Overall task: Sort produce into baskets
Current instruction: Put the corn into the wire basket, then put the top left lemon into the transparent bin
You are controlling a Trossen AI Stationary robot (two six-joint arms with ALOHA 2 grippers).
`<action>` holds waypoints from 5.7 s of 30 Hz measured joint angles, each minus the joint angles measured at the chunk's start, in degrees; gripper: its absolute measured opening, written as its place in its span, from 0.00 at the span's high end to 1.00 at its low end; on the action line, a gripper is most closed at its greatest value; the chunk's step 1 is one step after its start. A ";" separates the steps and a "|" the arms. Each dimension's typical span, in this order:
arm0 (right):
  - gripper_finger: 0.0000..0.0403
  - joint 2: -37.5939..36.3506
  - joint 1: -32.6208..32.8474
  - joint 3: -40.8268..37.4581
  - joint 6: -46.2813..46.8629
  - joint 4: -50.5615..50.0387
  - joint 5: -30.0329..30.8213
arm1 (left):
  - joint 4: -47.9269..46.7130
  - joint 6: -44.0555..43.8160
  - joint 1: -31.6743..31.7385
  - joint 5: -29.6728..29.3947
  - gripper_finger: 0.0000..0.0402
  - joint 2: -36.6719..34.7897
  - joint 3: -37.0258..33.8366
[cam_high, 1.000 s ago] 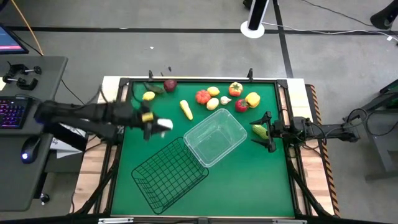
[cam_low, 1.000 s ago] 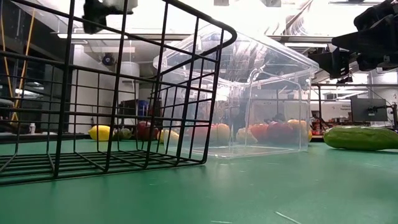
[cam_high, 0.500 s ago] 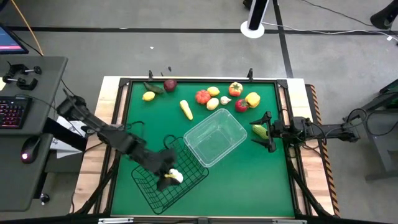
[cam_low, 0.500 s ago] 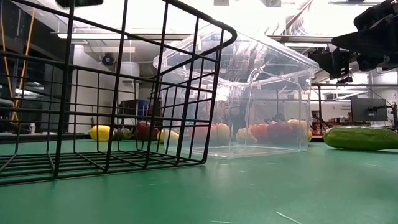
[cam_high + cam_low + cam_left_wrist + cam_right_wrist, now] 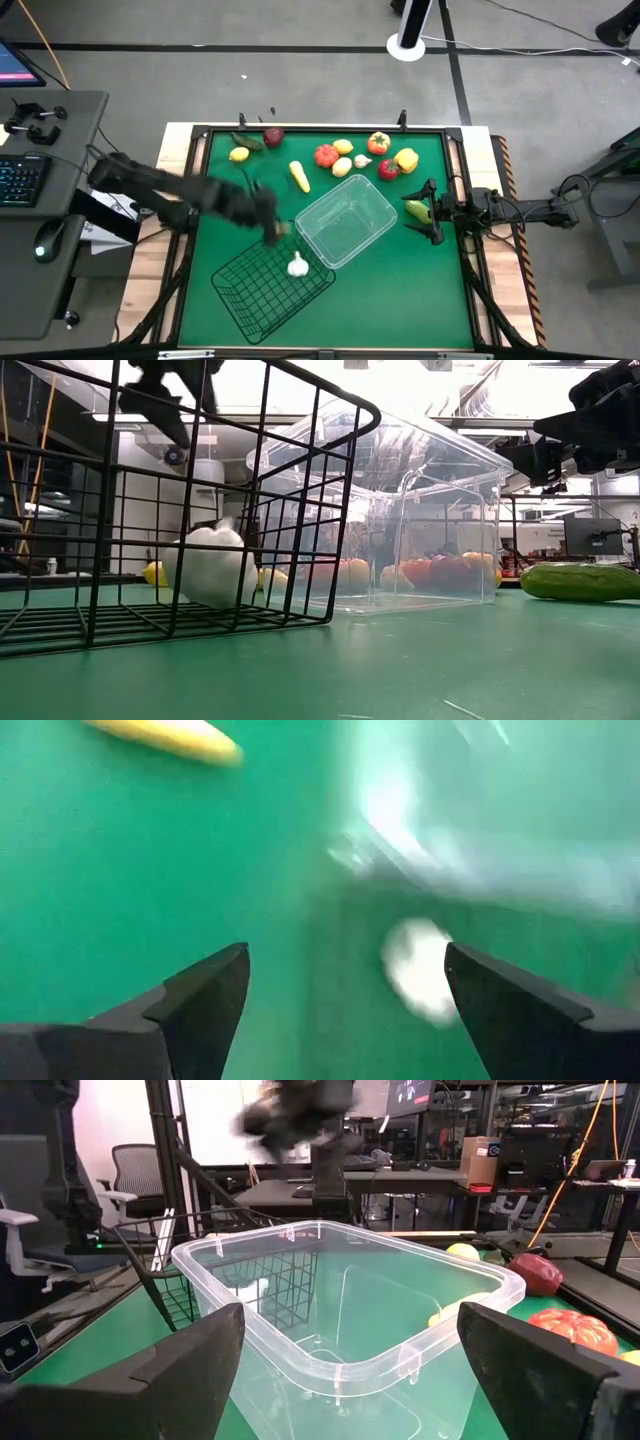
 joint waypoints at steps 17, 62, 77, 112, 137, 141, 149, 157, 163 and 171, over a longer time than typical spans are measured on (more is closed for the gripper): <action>0.11 -0.02 -0.01 0.02 -0.01 0.01 -0.01 | 24.89 13.55 42.49 25.08 0.24 17.59 -0.04; 0.11 -0.02 0.00 0.02 -0.01 0.01 -0.01 | 29.30 -6.83 31.56 7.60 0.80 28.12 -0.67; 0.11 -0.02 0.00 0.01 0.00 0.01 -0.01 | 13.24 4.35 -1.77 3.66 0.78 -2.75 -0.47; 0.11 -0.02 -0.01 0.02 -0.01 0.01 -0.01 | 3.80 16.72 43.17 9.33 0.27 5.46 3.50; 0.11 -0.02 0.00 0.01 -0.01 0.00 -0.01 | 1.52 15.59 65.30 8.54 0.28 20.13 3.41; 0.11 -0.02 -0.01 0.00 0.01 0.01 -0.01 | 4.11 15.58 65.20 10.79 0.28 20.07 0.29; 0.11 -0.02 0.00 0.00 -0.01 0.01 -0.01 | 19.98 11.48 65.18 12.30 0.28 13.89 -13.36; 0.11 -0.02 0.00 0.01 -0.01 0.01 -0.01 | 29.51 9.59 65.52 13.01 0.28 13.58 -18.26; 0.11 -0.02 0.01 0.00 -0.01 0.01 -0.01 | 30.60 14.19 65.52 13.48 0.28 13.45 -18.13; 0.11 -0.02 0.01 0.01 0.00 0.01 -0.01 | 22.00 19.68 63.83 14.92 0.28 11.85 -18.13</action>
